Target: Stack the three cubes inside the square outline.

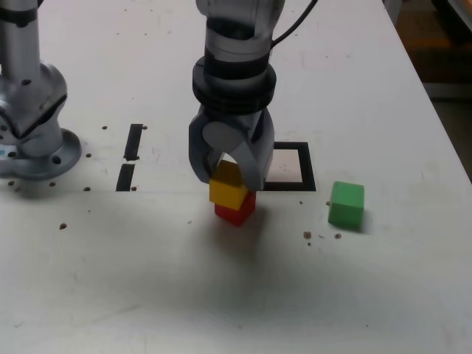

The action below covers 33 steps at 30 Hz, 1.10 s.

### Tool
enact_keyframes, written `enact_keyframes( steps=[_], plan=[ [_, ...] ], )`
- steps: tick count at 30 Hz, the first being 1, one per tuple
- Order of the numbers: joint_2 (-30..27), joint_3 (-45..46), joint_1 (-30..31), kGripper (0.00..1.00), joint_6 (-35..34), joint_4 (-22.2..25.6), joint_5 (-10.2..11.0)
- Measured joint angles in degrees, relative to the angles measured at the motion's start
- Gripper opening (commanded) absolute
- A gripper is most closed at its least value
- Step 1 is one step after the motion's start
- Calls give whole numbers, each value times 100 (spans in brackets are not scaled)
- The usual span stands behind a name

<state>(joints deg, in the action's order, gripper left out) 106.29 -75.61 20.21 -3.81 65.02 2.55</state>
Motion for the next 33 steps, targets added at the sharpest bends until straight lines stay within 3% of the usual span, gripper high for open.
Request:
enact_keyframes(
  steps=[4, 9, 13, 19, 25, 29, 33],
  plan=[
    [-67, -10, -209, 35, 10, 224, 220],
    [-379, -180, -1014, 34, 353, 425, 611],
    [-424, -173, -1734, 34, 652, 388, 708],
    [-197, 72, -2785, 34, 940, -166, 852],
    [184, 167, -3143, 35, 948, -507, 1098],
    [319, 230, -3225, 46, 938, -562, 1201],
    [415, 276, -3251, 71, 941, -636, 1185]
  ],
)
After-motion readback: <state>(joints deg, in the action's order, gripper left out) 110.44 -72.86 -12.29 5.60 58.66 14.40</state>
